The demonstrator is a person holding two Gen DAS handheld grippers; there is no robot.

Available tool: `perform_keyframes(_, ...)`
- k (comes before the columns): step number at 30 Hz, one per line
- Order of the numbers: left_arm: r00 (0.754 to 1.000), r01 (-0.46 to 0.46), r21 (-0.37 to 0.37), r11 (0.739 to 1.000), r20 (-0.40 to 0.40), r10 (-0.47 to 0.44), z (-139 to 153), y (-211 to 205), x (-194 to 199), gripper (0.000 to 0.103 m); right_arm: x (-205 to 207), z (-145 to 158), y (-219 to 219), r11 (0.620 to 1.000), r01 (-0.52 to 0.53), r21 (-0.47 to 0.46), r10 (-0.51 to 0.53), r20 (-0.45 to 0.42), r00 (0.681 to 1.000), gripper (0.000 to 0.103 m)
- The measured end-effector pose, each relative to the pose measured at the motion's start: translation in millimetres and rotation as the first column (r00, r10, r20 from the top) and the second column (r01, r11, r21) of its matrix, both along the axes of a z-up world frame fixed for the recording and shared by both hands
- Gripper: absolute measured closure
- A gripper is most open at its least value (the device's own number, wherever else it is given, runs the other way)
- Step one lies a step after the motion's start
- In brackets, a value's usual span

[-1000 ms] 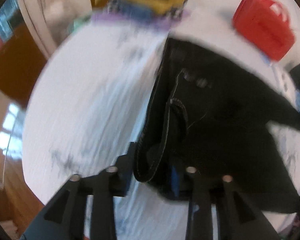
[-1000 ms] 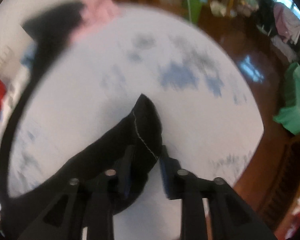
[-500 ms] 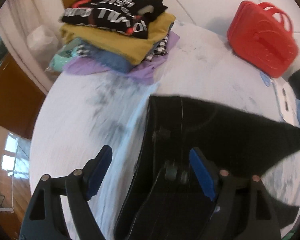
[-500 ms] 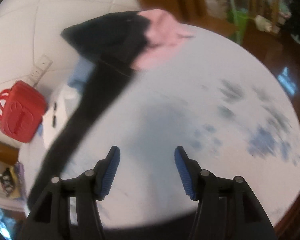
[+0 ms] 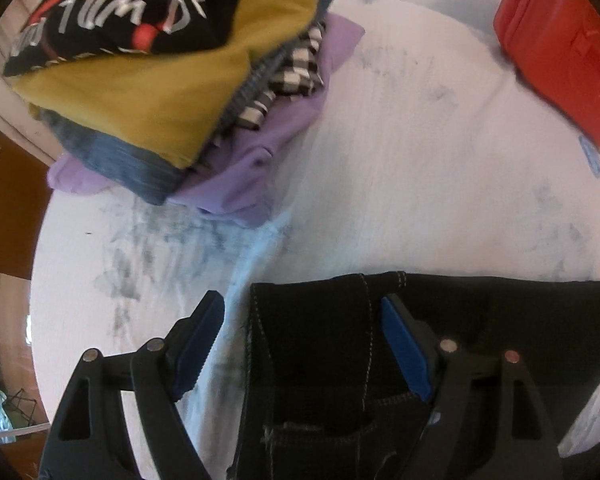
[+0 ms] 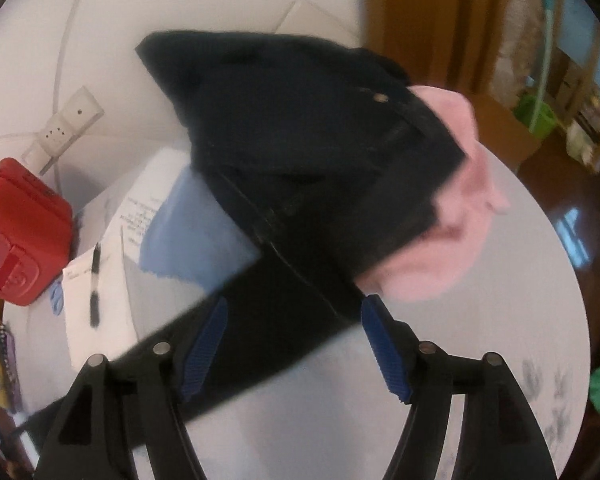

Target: Fold clothes

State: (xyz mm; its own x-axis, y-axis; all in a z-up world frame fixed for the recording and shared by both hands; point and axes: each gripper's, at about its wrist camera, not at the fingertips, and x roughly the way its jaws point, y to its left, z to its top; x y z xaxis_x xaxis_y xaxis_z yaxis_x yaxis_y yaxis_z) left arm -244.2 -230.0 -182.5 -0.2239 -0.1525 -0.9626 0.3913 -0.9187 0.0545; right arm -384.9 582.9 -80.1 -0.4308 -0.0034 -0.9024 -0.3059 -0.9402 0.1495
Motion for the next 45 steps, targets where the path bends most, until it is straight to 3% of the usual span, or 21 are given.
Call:
perform_keyframes(6, 0.999, -0.005, 0.044, 0.999, -0.047, 0.007, -8, -6, 6, 0.021, -42, -27, -3, 0.999, -0.034, 0.039, 0.033, 0.035, 0.999, 0.032)
perform_keyframes(8, 0.997, 0.004, 0.085, 0.996, -0.072, 0.002, -5, -4, 7, 0.044, -45, -39, -7, 0.999, -0.044, 0.029, 0.042, 0.058, 0.997, 0.032)
perform_keyframes(9, 0.997, 0.014, 0.077, 0.997, -0.070, -0.009, -4, 1, 7, 0.051, -45, -44, -8, 0.998, -0.046, 0.029, 0.044, 0.068, 0.997, 0.044)
perform_keyframes(10, 0.998, 0.029, 0.044, 0.999, -0.062, -0.026, 0, 10, 5, 0.062, -44, -46, -10, 0.998, -0.043, 0.047, 0.039, 0.075, 0.996, 0.069)
perform_keyframes(11, 0.998, 0.044, 0.010, 0.999, -0.053, -0.043, 4, 18, 3, 0.068, -42, -46, -11, 0.997, -0.038, 0.062, 0.033, 0.077, 0.996, 0.076)
perform_keyframes(13, 0.997, 0.055, -0.033, 0.998, -0.059, -0.057, 14, 28, 5, 0.073, -29, -39, -5, 0.999, -0.017, 0.031, 0.016, 0.028, 0.999, 0.079)
perform_keyframes(15, 0.993, 0.035, -0.011, 0.999, -0.113, -0.036, 32, 25, 17, 0.092, -9, -22, 3, 1.000, 0.008, -0.018, -0.009, -0.048, 0.999, 0.080)
perform_keyframes(16, 0.989, 0.007, -0.037, 0.999, -0.145, -0.012, 46, 23, 26, 0.095, 4, -14, 8, 0.999, 0.018, -0.042, -0.021, -0.084, 0.996, 0.080)
perform_keyframes(17, 0.981, 0.004, -0.056, 0.998, -0.195, -0.015, 64, 19, 38, 0.095, 23, -5, 12, 0.998, 0.021, -0.062, -0.028, -0.112, 0.993, 0.081)
perform_keyframes(19, 0.963, 0.000, 0.001, 1.000, -0.269, 0.001, 86, 8, 64, 0.095, 62, 13, 21, 0.994, 0.026, -0.103, -0.043, -0.168, 0.985, 0.081)
perform_keyframes(22, 0.958, 0.042, 0.005, 0.999, -0.286, -0.039, 95, 6, 92, 0.095, 118, 39, 33, 0.987, 0.031, -0.159, -0.070, -0.243, 0.968, 0.081)
perform_keyframes(27, 0.933, 0.120, -0.015, 0.993, -0.341, -0.118, 116, 28, 121, 0.095, 188, 37, 50, 0.973, 0.087, -0.215, -0.136, -0.224, 0.965, 0.081)
perform_keyframes(33, 0.911, 0.160, -0.104, 0.982, -0.368, -0.187, 137, 49, 202, 0.095, 283, 34, 65, 0.953, 0.105, -0.283, -0.183, -0.266, 0.947, 0.081)
perform_keyframes(34, 0.910, 0.156, -0.110, 0.982, -0.371, -0.187, 137, 48, 216, 0.095, 300, 32, 69, 0.948, 0.116, -0.298, -0.200, -0.270, 0.942, 0.086)
perform_keyframes(37, 0.924, 0.146, -0.094, 0.985, -0.343, -0.170, 122, 47, 255, 0.095, 349, 19, 91, 0.926, 0.166, -0.339, -0.264, -0.269, 0.926, 0.091)
perform_keyframes(41, 0.972, 0.135, -0.091, 0.987, -0.182, -0.150, 74, 46, 285, 0.092, 391, -14, 109, 0.902, 0.212, -0.376, -0.294, -0.175, 0.940, 0.091)
perform_keyframes(43, 0.988, 0.080, -0.030, 0.996, -0.127, -0.083, 60, 37, 293, 0.091, 397, -29, 110, 0.893, 0.230, -0.387, -0.300, -0.130, 0.945, 0.090)
perform_keyframes(44, 0.989, 0.051, 0.012, 0.999, -0.137, -0.049, 63, 33, 299, 0.088, 399, -36, 109, 0.889, 0.237, -0.392, -0.302, -0.113, 0.947, 0.088)
perform_keyframes(45, 0.989, 0.022, 0.055, 0.998, -0.146, -0.014, 65, 28, 305, 0.085, 399, -41, 108, 0.885, 0.244, -0.396, -0.305, -0.099, 0.947, 0.080)
